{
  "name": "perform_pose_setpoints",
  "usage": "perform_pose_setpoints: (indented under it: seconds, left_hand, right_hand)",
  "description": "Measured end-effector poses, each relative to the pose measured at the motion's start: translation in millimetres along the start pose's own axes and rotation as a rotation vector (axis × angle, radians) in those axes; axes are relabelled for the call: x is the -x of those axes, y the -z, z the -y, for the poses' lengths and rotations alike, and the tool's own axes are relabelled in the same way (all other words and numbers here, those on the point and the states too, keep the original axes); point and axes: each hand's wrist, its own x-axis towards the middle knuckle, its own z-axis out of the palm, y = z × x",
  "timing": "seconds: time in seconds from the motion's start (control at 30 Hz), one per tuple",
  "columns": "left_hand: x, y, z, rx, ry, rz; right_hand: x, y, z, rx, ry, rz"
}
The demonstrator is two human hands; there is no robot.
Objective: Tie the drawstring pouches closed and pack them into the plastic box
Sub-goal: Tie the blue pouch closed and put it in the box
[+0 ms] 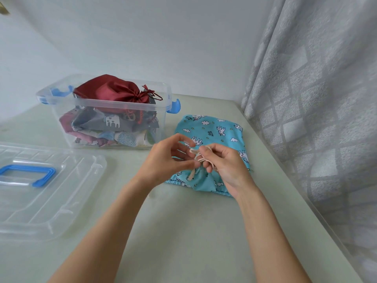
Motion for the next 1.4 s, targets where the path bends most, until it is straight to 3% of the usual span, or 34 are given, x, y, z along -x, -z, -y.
perform_pose_setpoints:
  seconds: [0.33, 0.5, 0.73, 0.9, 1.1, 1.2, 1.4]
  left_hand:
    - [3.1, -0.4, 3.9, -0.325, -0.142, -0.029]
    - [4.2, -2.5, 5.8, -0.195, -0.081, 0.055]
    - [1.8, 0.1, 6.3, -0.116, -0.059, 0.066]
    - [-1.1, 3.8, 12.7, -0.137, 0.002, 0.089]
    - [-1.3, 6.8, 14.2, 0.007, 0.087, 0.111]
    - [-0.9, 5.4, 12.4, 0.059, 0.107, 0.120]
    - [1.4, 2.3, 6.5, 0.057, 0.052, 0.160]
  right_hand:
    - [0.0, 10.8, -1.1, 0.137, 0.003, 0.141]
    - [-0.5, 16.7, -2.8, 0.270, 0.028, 0.202]
    - [-0.4, 15.8, -3.5, 0.291, 0.092, 0.162]
    - [-3.1, 12.0, -12.1, 0.609, 0.252, 0.068]
    - [-5.9, 8.2, -17.1, 0.807, 0.410, 0.072]
    - [-6.4, 11.8, -17.2, 0.730, 0.392, 0.117]
    - [-3.6, 18.4, -11.6, 0.305, 0.154, 0.243]
